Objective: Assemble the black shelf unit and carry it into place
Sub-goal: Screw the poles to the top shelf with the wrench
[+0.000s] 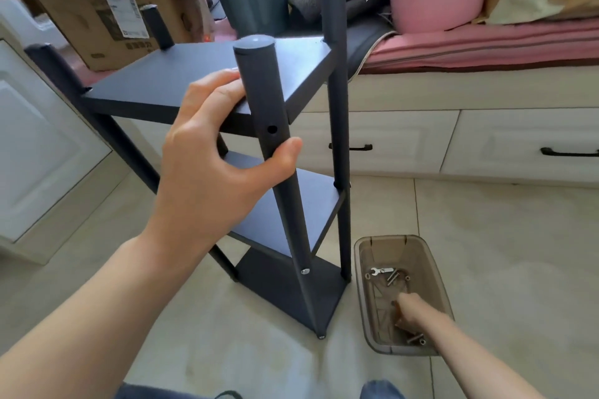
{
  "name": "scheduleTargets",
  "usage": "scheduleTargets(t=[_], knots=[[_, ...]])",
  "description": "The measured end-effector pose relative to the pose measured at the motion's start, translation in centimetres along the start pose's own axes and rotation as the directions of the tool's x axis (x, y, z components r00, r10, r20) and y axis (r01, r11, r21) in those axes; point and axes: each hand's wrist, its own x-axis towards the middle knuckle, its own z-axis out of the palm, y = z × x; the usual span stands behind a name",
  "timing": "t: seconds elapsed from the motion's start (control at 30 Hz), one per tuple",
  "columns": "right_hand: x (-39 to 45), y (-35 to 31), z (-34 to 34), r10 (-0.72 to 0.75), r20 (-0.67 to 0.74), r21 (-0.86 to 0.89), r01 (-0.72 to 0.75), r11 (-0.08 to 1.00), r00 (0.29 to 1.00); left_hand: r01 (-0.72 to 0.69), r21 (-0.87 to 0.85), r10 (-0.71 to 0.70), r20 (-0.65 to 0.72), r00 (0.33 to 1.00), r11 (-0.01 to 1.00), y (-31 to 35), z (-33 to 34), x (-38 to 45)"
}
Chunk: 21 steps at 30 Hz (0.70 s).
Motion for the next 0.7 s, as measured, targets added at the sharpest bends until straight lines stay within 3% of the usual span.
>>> scheduleTargets(t=[0.2, 0.4, 0.57, 0.7], knots=[[1.5, -0.5, 1.6, -0.012, -0.012, -0.226, 0.009, 0.974, 1.0, -0.007, -0.006, 0.007, 0.003, 1.0, 1.0, -0.3, 0.1, 0.1], [1.5, -0.9, 1.7, -0.015, -0.012, -0.263, 0.011, 0.965, 1.0, -0.006, 0.004, 0.005, 0.011, 1.0, 1.0, -0.6, 0.1, -0.2], [0.1, -2.3, -0.4, -0.085, -0.035, -0.106, 0.08, 0.991, 0.996, 0.024, 0.005, -0.025, 0.035, 0.999, 1.0, -0.7, 0.0, -0.2], [-3.0, -5.1, -3.9, -0.133, -0.144, 0.248, 0.166, 0.954, 0.981, 0.064, 0.003, -0.064, 0.075, 0.995, 0.998, -0.7, -0.2, -0.4]])
